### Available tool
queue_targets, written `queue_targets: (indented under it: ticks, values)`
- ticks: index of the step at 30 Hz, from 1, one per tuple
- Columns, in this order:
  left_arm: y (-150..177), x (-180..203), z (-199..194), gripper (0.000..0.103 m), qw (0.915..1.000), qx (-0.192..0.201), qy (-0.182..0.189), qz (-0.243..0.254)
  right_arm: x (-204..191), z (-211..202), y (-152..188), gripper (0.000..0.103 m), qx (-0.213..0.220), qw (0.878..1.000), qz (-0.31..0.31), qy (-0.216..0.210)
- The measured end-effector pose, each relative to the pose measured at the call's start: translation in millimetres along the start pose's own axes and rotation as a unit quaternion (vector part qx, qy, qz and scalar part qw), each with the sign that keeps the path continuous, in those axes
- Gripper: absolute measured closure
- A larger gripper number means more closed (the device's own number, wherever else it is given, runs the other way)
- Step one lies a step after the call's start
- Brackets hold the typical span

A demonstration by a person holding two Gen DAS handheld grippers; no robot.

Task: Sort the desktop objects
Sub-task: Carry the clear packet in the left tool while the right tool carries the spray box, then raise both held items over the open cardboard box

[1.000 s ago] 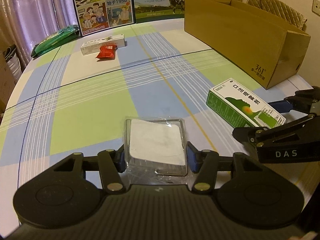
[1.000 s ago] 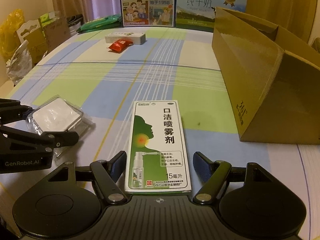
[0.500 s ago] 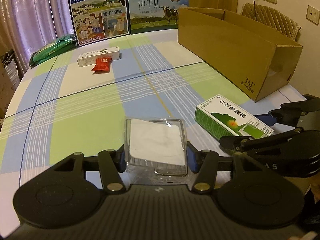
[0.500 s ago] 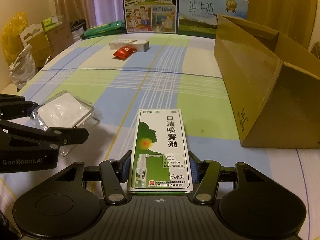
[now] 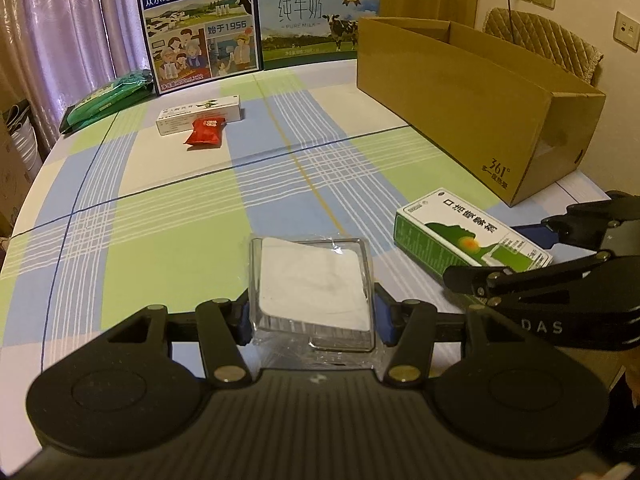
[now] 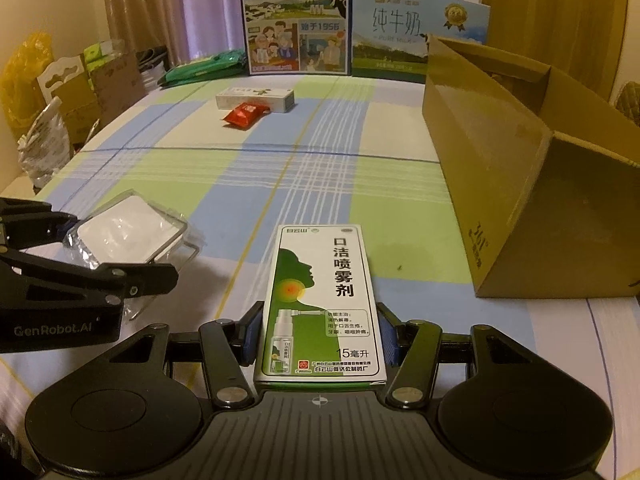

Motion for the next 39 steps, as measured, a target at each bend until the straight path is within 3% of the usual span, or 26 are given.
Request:
queue_targets:
  ticks: [10,16,27,39]
  values:
    - [-7,0,-4,0.053,1.0,0.002,0.001,-0.005,2,-8,-7,0.05,0.017,1.0,0.002,0.001]
    - [-30,4,-14,0.053,0.9996,0.029,0.0,-0.006,15,-25,-20,0.05,0.046,0.999,0.009,0.013]
    - [-81,28,-25,0.053,0.9964,0.077,0.033,0.01,44,-55,-60,0.05,0.095,0.995,0.025,0.034]
    - [-115,62,-21,0.053,0.9926,0.1,0.064,0.027,90,-91,-90,0.05,0.149,0.986,0.051,0.05]
Point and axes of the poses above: each gripper's, at about its wrist camera, not at the fingertips, and z roughly the way its jaws point, x to its right, y to its underside, the point moved 1 cm from there along z, roughly the way its jaws point, and after that the axes turned 12 degrees about y, right-handed, at the moved point
